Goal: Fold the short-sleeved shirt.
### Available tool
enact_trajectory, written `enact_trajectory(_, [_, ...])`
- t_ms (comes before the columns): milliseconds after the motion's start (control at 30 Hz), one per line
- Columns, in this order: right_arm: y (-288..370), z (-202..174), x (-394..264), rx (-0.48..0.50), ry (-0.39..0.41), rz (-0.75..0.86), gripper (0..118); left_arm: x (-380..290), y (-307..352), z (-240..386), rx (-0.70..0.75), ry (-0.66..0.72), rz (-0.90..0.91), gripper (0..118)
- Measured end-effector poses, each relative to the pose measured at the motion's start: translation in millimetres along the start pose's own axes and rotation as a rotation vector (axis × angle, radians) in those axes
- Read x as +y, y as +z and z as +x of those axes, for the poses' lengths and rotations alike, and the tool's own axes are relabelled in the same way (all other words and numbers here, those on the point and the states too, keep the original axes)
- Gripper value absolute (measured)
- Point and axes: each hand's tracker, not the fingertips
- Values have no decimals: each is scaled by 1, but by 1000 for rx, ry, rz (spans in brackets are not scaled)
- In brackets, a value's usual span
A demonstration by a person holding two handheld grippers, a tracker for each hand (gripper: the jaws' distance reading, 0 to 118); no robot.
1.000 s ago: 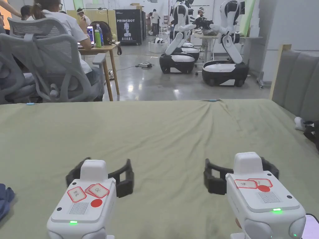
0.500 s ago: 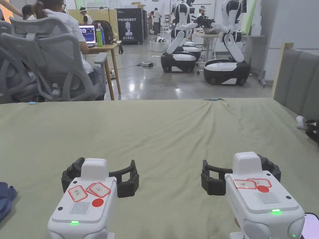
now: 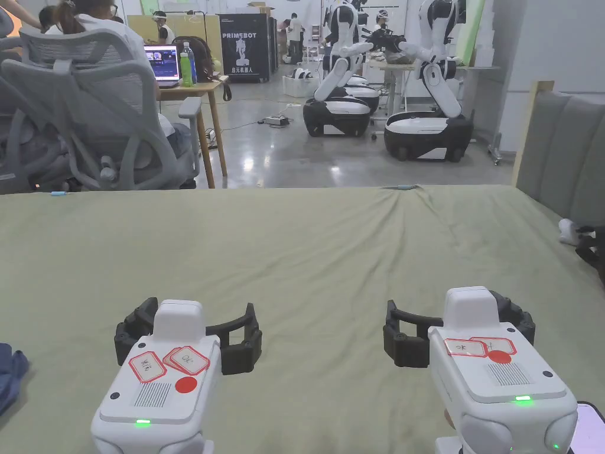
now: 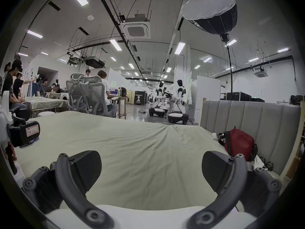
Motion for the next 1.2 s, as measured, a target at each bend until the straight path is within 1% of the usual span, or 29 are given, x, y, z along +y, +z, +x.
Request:
enact_trajectory(467, [-2,5,-4,-31,2,2,118,-3,2,-5,20,7,-1,118])
enact_trajectory(1200, [2,5,-7,-32,1,1,118,-5,3,1,7,-17,-7,118])
